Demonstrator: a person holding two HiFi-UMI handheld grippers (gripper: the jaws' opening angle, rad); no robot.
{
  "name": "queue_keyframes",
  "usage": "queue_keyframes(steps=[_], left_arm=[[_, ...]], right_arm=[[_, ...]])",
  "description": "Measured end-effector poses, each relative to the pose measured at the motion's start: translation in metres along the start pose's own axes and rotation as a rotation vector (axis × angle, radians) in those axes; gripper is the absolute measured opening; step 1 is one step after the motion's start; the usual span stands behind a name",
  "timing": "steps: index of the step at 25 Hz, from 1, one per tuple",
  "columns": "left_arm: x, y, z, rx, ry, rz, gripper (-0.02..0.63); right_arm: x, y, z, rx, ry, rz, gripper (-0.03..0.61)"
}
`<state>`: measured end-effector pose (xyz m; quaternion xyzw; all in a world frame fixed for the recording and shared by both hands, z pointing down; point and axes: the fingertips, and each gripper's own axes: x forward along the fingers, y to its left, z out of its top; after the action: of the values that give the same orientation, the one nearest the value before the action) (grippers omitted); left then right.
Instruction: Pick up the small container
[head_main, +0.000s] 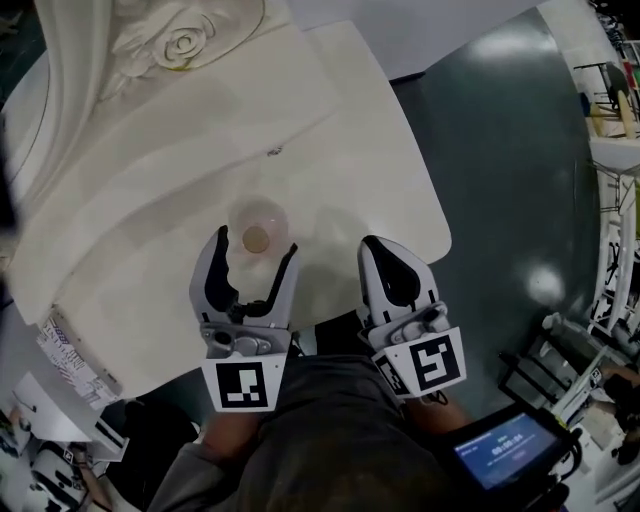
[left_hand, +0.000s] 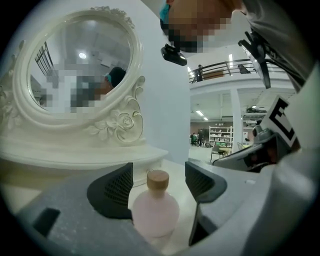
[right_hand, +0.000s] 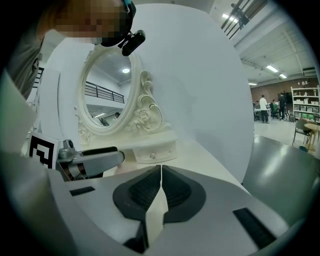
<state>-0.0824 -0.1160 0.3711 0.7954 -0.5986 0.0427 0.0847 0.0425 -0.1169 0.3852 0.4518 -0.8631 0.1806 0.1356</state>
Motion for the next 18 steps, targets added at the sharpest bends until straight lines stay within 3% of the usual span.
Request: queue_keyframes(steps=[18], left_arm=[[0.007,0.01,-0.042,-0.032,0.077,0.036,0.3]], right_arm=[[0.006,-0.014,-0.033,0.018,0.078,0.004,0.015]])
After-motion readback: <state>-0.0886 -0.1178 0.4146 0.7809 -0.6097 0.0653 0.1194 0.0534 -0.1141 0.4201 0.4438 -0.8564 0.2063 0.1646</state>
